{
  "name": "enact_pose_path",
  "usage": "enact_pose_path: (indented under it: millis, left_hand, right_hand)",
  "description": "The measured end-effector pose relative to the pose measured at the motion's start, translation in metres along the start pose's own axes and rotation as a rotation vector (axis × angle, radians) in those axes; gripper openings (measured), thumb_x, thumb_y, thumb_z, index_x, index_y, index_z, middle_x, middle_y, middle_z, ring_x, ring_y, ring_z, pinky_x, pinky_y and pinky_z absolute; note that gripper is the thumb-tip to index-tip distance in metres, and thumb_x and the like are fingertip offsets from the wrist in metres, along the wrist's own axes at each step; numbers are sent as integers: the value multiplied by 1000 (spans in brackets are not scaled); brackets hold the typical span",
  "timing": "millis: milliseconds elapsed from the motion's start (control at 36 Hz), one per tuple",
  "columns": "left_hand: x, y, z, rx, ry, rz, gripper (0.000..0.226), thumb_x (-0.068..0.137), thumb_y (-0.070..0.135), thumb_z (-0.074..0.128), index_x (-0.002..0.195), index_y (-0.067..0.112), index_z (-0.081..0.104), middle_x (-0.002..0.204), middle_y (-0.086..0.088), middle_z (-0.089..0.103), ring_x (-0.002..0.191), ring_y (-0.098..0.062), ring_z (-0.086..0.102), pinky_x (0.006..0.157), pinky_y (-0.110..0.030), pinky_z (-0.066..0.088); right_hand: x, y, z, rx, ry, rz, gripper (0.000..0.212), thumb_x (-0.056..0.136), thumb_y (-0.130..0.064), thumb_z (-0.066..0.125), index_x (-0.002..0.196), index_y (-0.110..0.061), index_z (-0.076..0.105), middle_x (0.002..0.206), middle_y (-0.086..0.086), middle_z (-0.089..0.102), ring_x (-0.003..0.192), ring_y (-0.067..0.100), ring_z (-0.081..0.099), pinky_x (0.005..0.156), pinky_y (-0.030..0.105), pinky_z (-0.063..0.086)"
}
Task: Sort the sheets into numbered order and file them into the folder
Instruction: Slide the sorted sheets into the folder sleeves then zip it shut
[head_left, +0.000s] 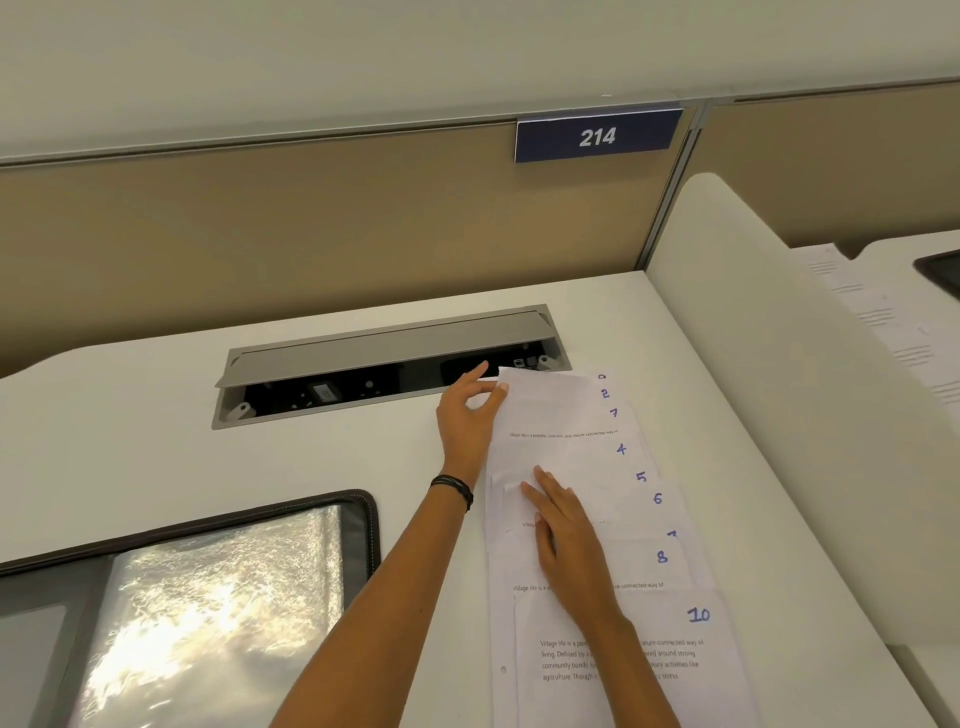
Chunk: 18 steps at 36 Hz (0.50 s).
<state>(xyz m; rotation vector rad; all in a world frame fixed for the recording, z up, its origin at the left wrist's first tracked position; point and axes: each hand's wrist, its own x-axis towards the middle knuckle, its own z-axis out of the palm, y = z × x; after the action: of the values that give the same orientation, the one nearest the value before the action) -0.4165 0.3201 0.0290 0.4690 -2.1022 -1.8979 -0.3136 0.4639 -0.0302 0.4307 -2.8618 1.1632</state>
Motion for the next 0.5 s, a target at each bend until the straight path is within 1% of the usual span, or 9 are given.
enact_pose_path:
  millis: [28,111,194,278,306,361,417,444,500]
  left_hand:
    - [-1,5,2,-12,-5,1,9,87,19,68,93,14,72,130,2,59,126,-18,49,107,-49,39]
    - [-3,20,8,-60,-10,5,11,88,20,67,95,14,72,130,2,59,123,-18,51,105,-47,42]
    - [-2,35,14,-72,-18,20,15,89,19,66,98,10,72,129,0,60,121,-16,52,105,-37,42]
    - [-1,44,18,-64,-26,61,15,89,20,65,98,9,72,120,0,65,112,-14,58,95,-22,47]
    - [-1,45,19,-43,-26,74,18,90,20,64,101,8,71,114,-1,67,105,-16,61,92,-21,50]
    - [-2,44,19,14,-31,79,20,92,21,61,103,6,69,102,-6,69,93,-17,64,85,-25,55]
    - [-3,40,17,59,-25,94,18,94,22,58,100,7,67,96,-5,68,86,-13,62,75,-13,53]
    - [-4,38,16,69,-19,103,17,95,22,58,99,8,66,94,-3,67,84,-11,61,70,-9,50]
    - [-4,35,13,66,-27,107,18,95,22,57,99,6,66,92,-1,66,83,-10,62,68,-8,50]
  right_hand:
    - [0,0,-1,4,-5,3,44,97,-19,31,139,-22,45,151,-11,30,140,3,25,117,21,11]
    - [0,-1,-6,-9,-7,25,51,96,-35,21,140,-22,44,151,-11,30,140,5,28,117,23,16]
    - [-2,-3,-9,-8,-11,41,56,94,-40,18,139,-22,45,151,-11,30,139,5,28,116,21,14]
    - [-5,-3,-9,-20,-25,43,56,93,-40,17,138,-23,46,151,-12,30,139,4,29,117,20,13]
    - [-5,-3,-9,-27,-22,46,56,93,-40,17,137,-22,47,150,-12,31,138,6,30,117,22,16]
    - [-2,-6,-10,-31,20,59,56,93,-40,19,135,-21,50,147,-8,36,136,11,37,115,31,28]
    - [6,-12,-13,-19,83,68,55,93,-39,22,134,-18,52,144,-2,44,132,16,42,110,37,36]
    - [12,-16,-16,-10,107,67,53,94,-37,24,133,-16,52,143,1,46,131,18,44,110,35,36]
    - [27,-25,-22,14,139,60,48,95,-33,31,135,-14,49,143,3,45,131,19,43,109,29,30]
